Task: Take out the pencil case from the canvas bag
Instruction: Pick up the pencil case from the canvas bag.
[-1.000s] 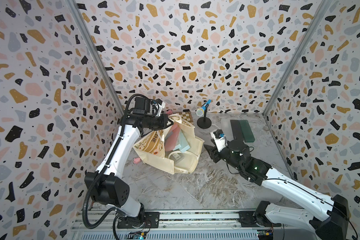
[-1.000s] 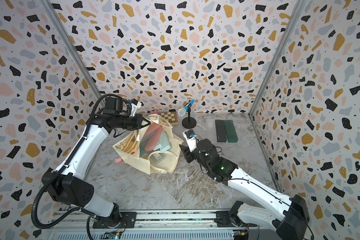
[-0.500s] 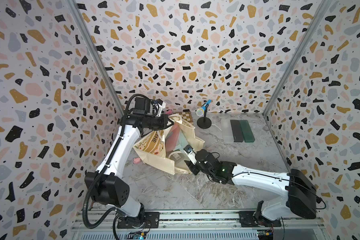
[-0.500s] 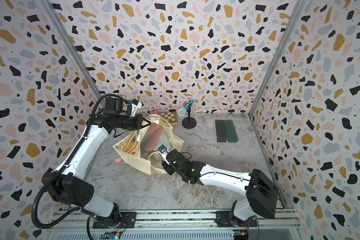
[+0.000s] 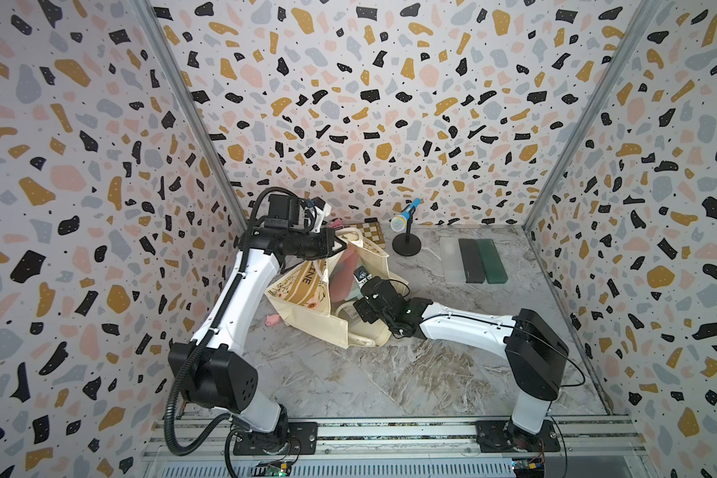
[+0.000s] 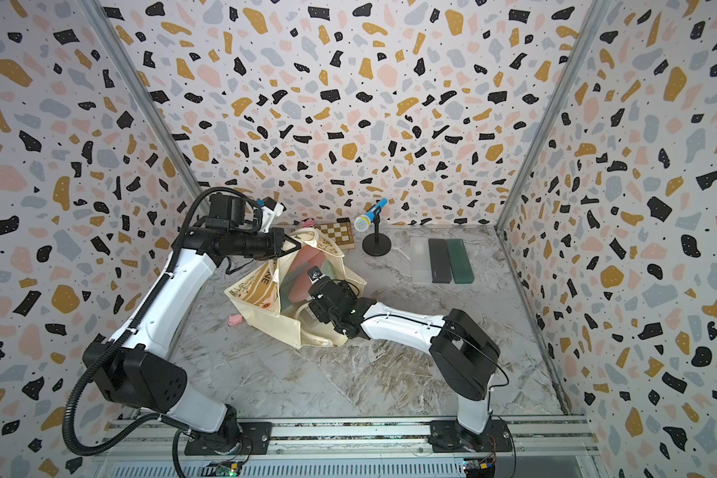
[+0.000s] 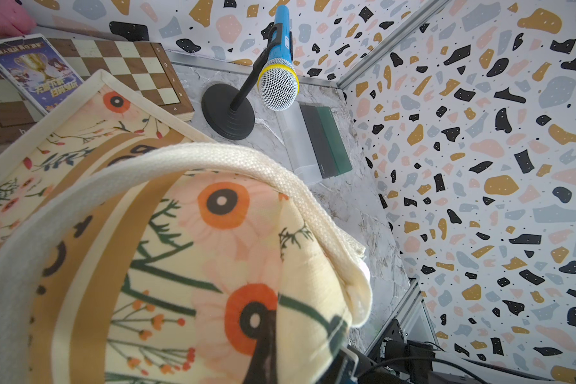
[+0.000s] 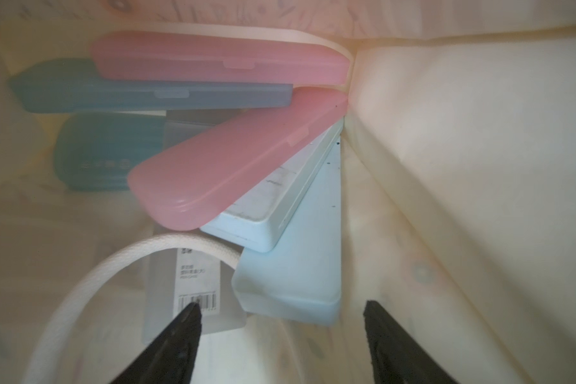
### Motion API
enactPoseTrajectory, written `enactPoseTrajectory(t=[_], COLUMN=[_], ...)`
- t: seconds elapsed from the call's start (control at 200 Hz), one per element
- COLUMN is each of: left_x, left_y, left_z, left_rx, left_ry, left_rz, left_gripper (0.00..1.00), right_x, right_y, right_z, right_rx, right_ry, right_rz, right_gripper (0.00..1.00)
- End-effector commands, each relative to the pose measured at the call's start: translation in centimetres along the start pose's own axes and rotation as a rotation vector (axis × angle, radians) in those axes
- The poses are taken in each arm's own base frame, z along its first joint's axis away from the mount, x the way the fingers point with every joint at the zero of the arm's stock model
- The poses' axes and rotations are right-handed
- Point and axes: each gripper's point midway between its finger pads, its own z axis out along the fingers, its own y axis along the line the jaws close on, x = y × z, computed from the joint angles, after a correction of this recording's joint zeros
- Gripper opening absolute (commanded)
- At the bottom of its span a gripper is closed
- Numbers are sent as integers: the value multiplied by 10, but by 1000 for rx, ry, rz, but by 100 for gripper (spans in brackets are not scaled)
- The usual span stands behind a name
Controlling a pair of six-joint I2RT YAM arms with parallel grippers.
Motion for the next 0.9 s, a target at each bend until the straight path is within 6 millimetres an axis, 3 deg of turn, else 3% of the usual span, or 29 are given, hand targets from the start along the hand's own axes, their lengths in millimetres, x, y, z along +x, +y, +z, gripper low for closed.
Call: enactPoseTrajectory(t=[0.0, 0.165, 0.39, 0.696, 0.896], left_x=[-13, -13, -13, -13, -13], left_y=[-29, -29, -28, -27, -24], left_z=[-15, -16, -16, -16, -17], left_rx=[75, 70, 68, 61, 42], left_ry=[-67, -69, -69, -68, -72], left_rz=[87, 90, 90, 91, 95], left_gripper=[0, 0, 0, 0, 0], right_x=[-5, 1, 3, 6, 6], right_y=[0, -1, -11, -19, -19], right_z=[0, 12, 29, 39, 34], right_rx=[11, 36, 80, 115, 111], right_ry=[23, 63, 99, 119, 107], right_rz=[-3, -24, -32, -31, -24], right_gripper=[88, 93, 92, 79, 69])
